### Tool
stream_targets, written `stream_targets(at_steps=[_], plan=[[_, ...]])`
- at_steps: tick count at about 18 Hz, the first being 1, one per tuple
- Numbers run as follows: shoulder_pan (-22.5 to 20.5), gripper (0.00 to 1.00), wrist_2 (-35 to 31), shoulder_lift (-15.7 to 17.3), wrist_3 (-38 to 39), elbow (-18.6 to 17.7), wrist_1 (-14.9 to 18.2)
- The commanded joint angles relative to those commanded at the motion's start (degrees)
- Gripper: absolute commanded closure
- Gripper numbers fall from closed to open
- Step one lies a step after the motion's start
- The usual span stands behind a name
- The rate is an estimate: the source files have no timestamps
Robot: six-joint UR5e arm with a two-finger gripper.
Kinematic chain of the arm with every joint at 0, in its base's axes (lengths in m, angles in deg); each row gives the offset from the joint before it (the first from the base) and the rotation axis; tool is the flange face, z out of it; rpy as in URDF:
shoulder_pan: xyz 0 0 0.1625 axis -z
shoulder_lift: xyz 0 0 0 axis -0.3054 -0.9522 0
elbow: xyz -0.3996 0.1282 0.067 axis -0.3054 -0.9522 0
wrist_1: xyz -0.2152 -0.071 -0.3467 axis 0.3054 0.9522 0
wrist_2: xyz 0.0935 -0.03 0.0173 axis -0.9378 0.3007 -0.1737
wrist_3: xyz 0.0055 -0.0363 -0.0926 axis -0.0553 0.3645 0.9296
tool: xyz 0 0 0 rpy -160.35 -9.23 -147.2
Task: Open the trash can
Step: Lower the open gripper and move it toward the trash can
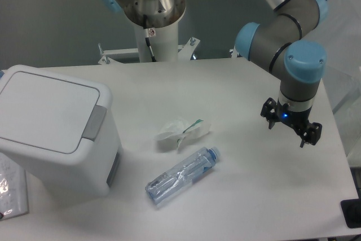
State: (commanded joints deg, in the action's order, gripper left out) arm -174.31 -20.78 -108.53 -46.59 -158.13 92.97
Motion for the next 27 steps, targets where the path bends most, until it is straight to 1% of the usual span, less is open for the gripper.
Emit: stream_targets(at_steps=[6,8,9,12,14,15,18,19,21,23,25,27], plan=[[0.3,0.0,0.1,0.2,0.6,0.3,0.0],[1.2,0.0,0.1,0.2,1.9,0.4,0.0],[1.8,0.0,-0.3,-0.1,3.2,0.5,-0.1],[1.8,0.0,0.3,0.1,10.4,0.7,-0.3],[2.5,0.0,1.0,0.2,12.9,1.1,-0.6],[2.6,0.0,2.4,0.2,15.4,1.5,-0.7],[2.7,0.0,7.5,0.4,27.9,2.8,-0.8],[2.8,0.0,8.3,0.4,30.3,3.2,-0.8],[3.8,0.0,10.6,0.5,32.1,4.1,-0.8],[4.0,0.0,15.5,1.1,32.3,4.2,-0.5],[3.9,0.0,20.6,1.9,34.4,4.3,-0.5],[3.3,0.0,24.2,2.9,36.3,4.7,-0.5]])
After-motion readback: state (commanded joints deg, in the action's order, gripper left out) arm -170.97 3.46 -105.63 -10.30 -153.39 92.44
